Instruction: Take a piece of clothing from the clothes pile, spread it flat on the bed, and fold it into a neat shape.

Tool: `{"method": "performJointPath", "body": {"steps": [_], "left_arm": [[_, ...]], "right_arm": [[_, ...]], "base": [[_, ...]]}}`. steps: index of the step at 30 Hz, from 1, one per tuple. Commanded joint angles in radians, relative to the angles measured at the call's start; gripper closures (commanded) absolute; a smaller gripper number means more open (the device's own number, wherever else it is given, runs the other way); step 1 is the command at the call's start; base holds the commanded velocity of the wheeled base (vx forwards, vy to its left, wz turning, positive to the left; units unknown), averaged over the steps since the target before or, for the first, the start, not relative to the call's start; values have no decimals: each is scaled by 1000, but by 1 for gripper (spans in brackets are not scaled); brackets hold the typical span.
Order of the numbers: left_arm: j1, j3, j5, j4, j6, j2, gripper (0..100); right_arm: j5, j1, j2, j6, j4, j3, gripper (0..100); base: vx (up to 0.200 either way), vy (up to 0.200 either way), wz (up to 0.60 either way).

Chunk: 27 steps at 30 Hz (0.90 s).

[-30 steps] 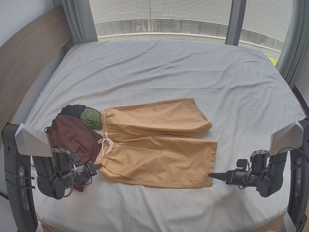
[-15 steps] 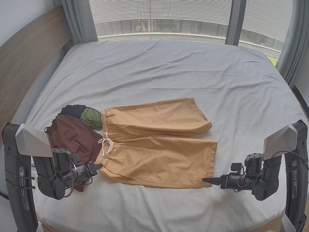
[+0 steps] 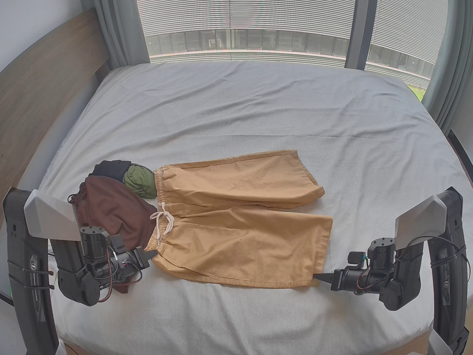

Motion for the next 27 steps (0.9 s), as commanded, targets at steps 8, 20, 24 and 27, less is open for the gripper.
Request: {"method": "performJointPath", "body": {"steps": [8, 20, 24, 27], "left_arm": [[2, 69, -14, -1, -1, -33, 100], [11, 204, -51, 16, 9, -96, 100], [12, 227, -51, 18, 35, -96, 100], [11, 238, -51, 19, 56, -94, 100]], "right_arm": [[4, -52, -77, -2, 0, 77, 100], [5, -78, -135, -5, 2, 182, 100], [5, -80, -129, -5, 2, 206, 100], [5, -86, -126, -31, 2, 222, 100]], "base": [[0, 0, 0], [0, 0, 0], [0, 0, 0], [0, 0, 0]]}}
